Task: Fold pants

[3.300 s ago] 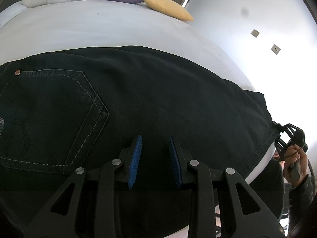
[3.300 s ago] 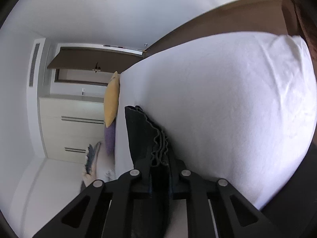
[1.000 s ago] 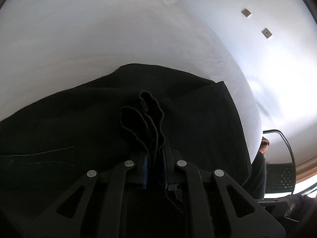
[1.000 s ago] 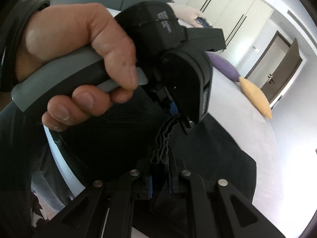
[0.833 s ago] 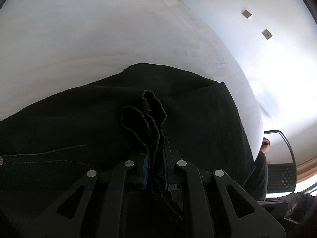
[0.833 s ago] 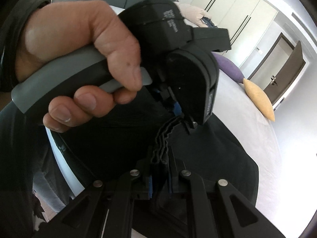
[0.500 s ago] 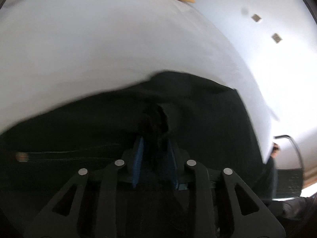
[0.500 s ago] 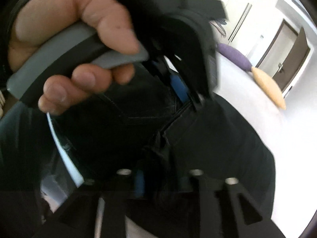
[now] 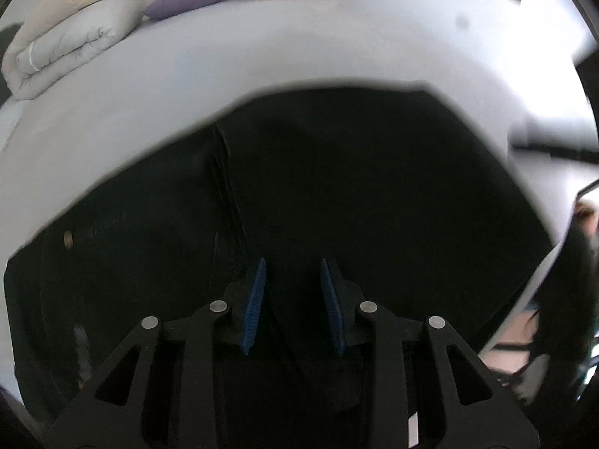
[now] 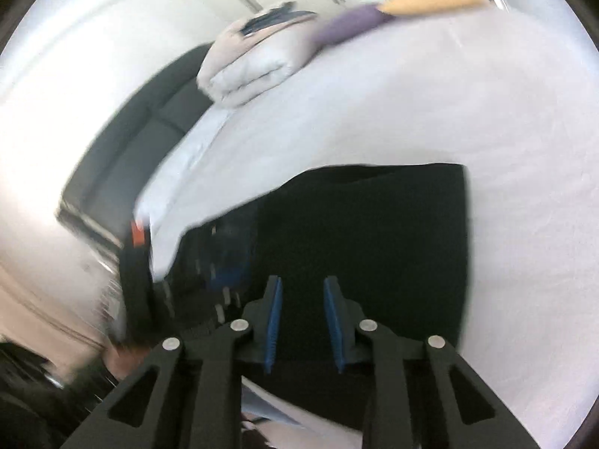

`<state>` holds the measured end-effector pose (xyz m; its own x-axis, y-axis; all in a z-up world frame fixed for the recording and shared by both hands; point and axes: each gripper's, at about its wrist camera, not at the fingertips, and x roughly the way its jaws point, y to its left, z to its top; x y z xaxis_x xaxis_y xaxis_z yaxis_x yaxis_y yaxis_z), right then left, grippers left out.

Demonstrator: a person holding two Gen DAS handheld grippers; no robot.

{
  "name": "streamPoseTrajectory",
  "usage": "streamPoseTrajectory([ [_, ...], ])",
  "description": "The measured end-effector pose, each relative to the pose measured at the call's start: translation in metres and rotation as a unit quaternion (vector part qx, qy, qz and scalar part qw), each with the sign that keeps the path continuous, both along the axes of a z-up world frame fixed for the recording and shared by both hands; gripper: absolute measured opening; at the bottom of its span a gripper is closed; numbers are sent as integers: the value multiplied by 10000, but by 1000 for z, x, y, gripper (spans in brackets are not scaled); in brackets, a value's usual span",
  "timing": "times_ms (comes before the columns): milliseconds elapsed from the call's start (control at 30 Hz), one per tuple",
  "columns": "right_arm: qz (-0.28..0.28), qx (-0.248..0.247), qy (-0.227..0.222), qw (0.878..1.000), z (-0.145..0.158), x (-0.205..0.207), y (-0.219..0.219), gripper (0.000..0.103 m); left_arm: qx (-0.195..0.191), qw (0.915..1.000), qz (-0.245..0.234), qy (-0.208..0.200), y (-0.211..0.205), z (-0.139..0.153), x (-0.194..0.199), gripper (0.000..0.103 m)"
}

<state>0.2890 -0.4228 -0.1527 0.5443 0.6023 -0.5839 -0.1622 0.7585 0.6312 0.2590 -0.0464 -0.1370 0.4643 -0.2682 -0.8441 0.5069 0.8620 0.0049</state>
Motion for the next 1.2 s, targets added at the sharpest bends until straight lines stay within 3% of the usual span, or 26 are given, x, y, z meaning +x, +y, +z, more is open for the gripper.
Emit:
streamPoseTrajectory([
  [33, -112, 168, 120, 9997, -6, 9, -14, 25, -47, 9999, 61, -138, 4, -2, -5, 30],
  [100, -162, 690, 455, 9964, -26, 36, -40, 24, -331, 9990, 292, -22, 16, -5, -4, 30],
  [200, -386, 1088, 766, 9904, -56, 65, -52, 22, -534, 9978, 387, 82, 15, -9, -5, 30],
  [267, -547, 1201, 898, 9872, -74, 77, -57, 19, -497, 9981, 349, 88, 16, -10, -3, 30],
  [333, -531, 1253, 1018, 9854, -89, 83, -58, 3, -509, 9980, 368, 118, 20, -10, -1, 30],
  [433, -488, 1342, 1110, 9835, -100, 82, -39, 1, -545, 9976, 417, 103, 24, -12, 1, 30],
  [833, 119, 913, 1191, 9886, -82, -19, 12, 2, -589, 9971, 487, 66, 14, -10, -12, 30],
  [1100, 115, 671, 1284, 9894, -76, -65, 26, 2, -631, 9967, 505, 37, 16, -14, -15, 30],
  [1200, -35, 817, 1302, 9881, -84, -71, 23, 0, -653, 9965, 515, 29, 16, -13, -17, 30],
])
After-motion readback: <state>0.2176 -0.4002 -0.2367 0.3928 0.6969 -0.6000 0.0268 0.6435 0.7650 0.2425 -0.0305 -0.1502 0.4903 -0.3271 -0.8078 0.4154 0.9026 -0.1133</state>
